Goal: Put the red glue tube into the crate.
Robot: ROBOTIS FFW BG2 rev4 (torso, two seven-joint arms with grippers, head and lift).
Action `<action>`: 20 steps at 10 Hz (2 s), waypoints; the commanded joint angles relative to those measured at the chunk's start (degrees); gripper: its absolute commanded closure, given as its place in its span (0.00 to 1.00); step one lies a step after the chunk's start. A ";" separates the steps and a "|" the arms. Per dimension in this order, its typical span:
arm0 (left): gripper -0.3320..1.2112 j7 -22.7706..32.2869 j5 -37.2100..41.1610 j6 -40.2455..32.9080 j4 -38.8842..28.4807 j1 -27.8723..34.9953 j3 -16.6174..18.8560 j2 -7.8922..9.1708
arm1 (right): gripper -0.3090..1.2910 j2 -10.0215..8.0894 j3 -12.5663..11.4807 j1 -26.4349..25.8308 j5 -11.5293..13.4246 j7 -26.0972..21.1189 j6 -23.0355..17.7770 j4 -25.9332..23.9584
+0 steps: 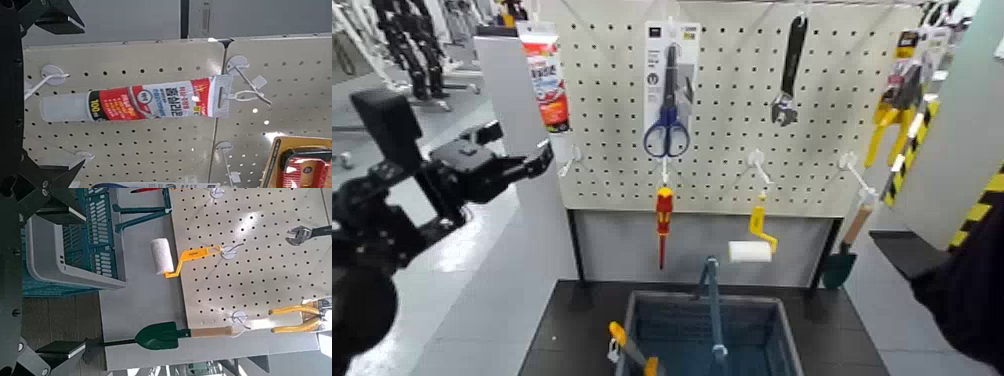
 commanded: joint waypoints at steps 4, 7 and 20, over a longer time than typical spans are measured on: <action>0.32 -6.94 1.28 -0.17 8.68 -11.39 -3.78 2.96 | 0.30 6.42 0.02 -0.37 -0.22 0.87 0.91 -0.18; 0.33 -10.19 2.59 0.18 12.02 -14.82 -5.72 4.11 | 0.30 6.42 0.11 -0.63 -0.39 1.23 1.09 -0.09; 0.99 -12.83 1.45 0.53 13.07 -17.19 -7.21 4.99 | 0.30 6.50 -0.07 -0.81 -0.83 2.10 1.44 0.00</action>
